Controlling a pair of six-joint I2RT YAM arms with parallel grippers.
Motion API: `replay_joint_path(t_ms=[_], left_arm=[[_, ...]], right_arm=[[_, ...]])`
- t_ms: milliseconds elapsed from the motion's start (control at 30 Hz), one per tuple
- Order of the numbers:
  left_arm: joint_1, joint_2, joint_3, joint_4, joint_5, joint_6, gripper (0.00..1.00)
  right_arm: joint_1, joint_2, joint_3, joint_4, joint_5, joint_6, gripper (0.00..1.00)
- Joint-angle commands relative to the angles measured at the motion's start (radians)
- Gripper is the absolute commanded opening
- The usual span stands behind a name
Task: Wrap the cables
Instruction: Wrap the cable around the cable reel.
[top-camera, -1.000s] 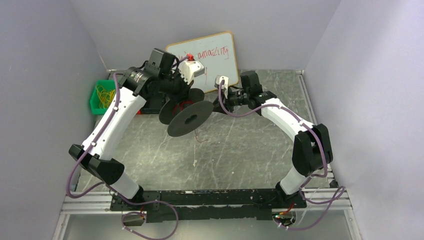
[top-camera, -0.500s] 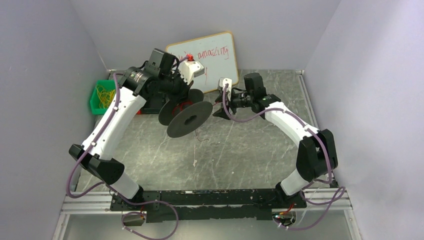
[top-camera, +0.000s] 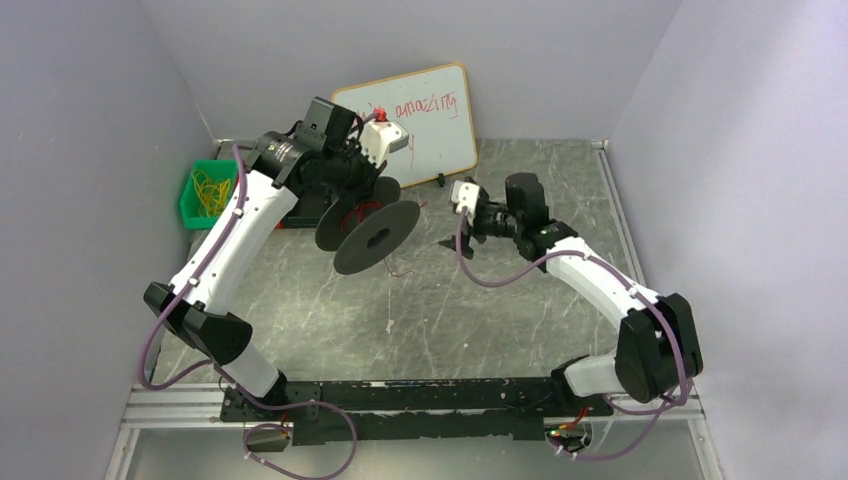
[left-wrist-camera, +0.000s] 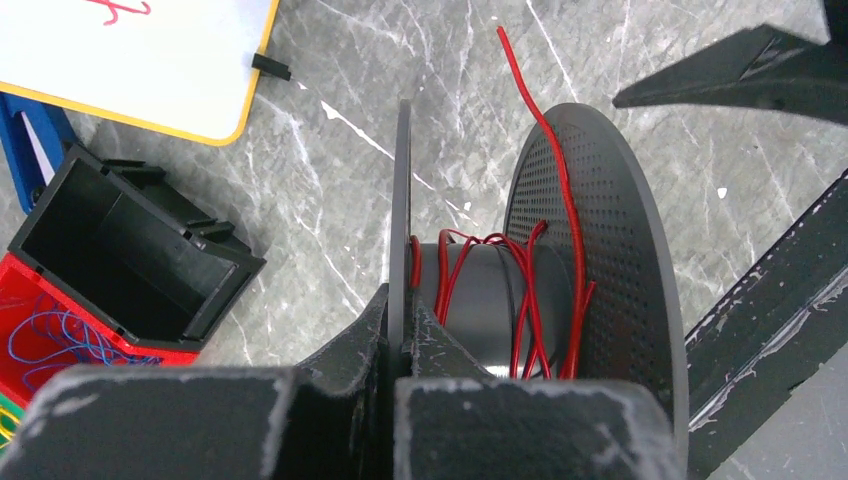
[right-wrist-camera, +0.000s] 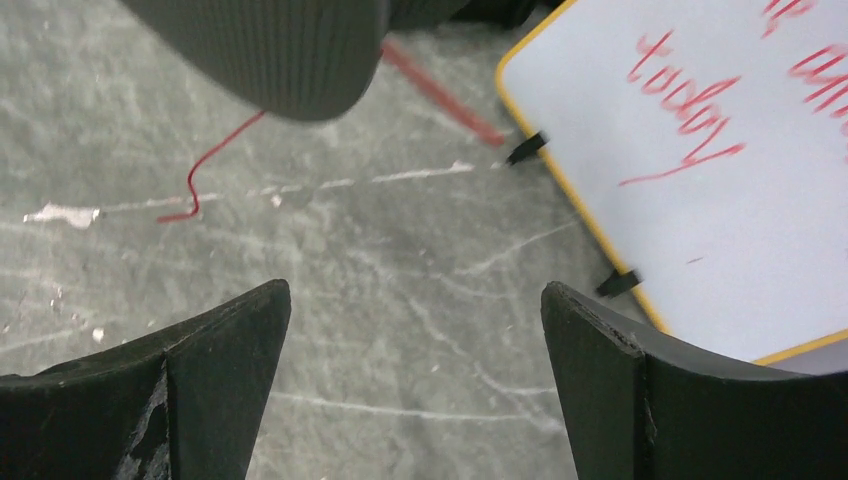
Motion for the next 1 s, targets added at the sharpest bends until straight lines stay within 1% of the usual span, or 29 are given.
replay_joint_path(t_ms=[0, 100, 233, 333, 500, 600, 667, 800, 967], left_arm=[[-0.002, -0.011, 0.065, 0.05, -0.009, -0.033, 0.03], [-0.001, -0.003, 0.069, 0.053, -0.014, -0.035, 0.02], [0.001, 0.007, 0.068, 0.059, -0.027, -0.042, 0.02], [0.004, 0.01, 0.064, 0.066, -0.041, -0.045, 0.02], [0.01, 0.01, 0.05, 0.076, -0.063, -0.052, 0.02], [0.017, 0.011, 0.048, 0.082, -0.071, -0.058, 0.03], [0.023, 0.012, 0.049, 0.083, -0.068, -0.063, 0.02], [0.03, 0.015, 0.051, 0.084, -0.059, -0.072, 0.02], [0.036, 0.015, 0.048, 0.085, -0.051, -0.075, 0.03]], right_arm=[[0.017, 0.015, -0.112, 0.132, -0.044, -0.052, 0.99], [0.083, 0.05, -0.13, 0.14, -0.003, -0.105, 0.99], [0.18, 0.082, -0.123, 0.162, 0.112, -0.155, 0.99], [0.239, 0.093, -0.106, 0.137, 0.222, -0.204, 0.99], [0.302, 0.093, -0.076, 0.074, 0.355, -0.273, 0.99], [0.359, 0.105, -0.077, 0.073, 0.47, -0.327, 0.96], [0.387, 0.124, -0.07, 0.076, 0.524, -0.347, 0.93], [0.436, 0.168, -0.033, 0.042, 0.568, -0.391, 0.85], [0.49, 0.236, -0.008, 0.046, 0.651, -0.411, 0.81]])
